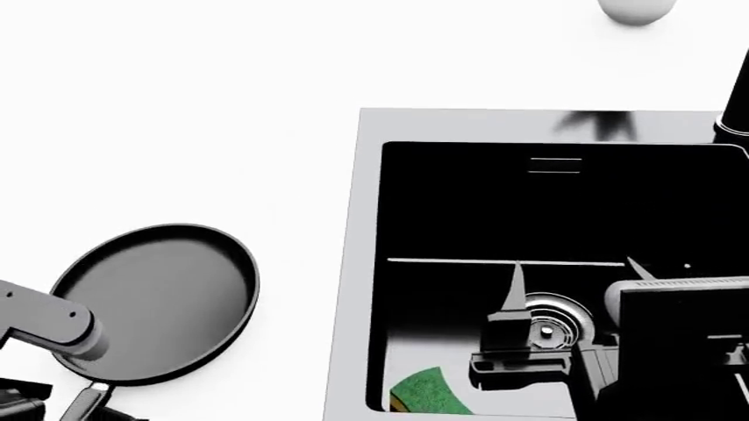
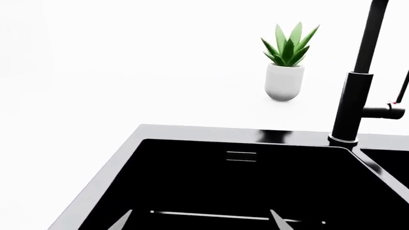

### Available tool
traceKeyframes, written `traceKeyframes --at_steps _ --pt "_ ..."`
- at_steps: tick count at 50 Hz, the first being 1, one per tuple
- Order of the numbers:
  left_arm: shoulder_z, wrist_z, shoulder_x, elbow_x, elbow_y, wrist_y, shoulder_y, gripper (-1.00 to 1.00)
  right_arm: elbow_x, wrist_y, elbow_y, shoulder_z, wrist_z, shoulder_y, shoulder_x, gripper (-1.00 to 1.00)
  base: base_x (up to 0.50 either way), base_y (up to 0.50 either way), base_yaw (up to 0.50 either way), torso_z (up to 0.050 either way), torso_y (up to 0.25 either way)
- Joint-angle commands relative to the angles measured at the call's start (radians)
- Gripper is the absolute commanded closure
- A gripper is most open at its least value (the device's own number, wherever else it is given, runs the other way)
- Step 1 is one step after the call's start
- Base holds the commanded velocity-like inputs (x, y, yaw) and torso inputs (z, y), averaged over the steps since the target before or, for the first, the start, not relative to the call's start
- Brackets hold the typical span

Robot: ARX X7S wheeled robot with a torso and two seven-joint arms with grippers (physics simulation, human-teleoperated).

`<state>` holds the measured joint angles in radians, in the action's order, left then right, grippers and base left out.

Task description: Pick the pan and sponge and place them into the sink. Then turn on the water.

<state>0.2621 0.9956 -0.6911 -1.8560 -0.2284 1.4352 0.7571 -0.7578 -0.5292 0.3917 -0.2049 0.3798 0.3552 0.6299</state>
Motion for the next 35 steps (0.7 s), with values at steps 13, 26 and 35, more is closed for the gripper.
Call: traceKeyframes --at_steps 13,26,35 --pt "0.026 -0.11 -0.006 0.117 0.05 -0.017 -0.006 -1.0 0.008 0.015 -0.006 -0.005 -0.001 -0.009 -0.005 -1.0 0.0 0.0 0.0 0.0 0.0" --pt "0.041 -0.169 -0.011 0.173 0.057 -0.036 -0.013 -1.0 0.006 0.018 -0.004 -0.006 0.0 -0.01 -0.005 -1.0 0.0 0.0 0.0 0.0 0.0" --pt "0.058 -0.191 -0.01 0.186 0.068 -0.043 -0.019 -1.0 0.009 0.023 -0.006 -0.006 0.0 -0.016 -0.004 -1.0 0.0 0.0 0.0 0.0 0.0"
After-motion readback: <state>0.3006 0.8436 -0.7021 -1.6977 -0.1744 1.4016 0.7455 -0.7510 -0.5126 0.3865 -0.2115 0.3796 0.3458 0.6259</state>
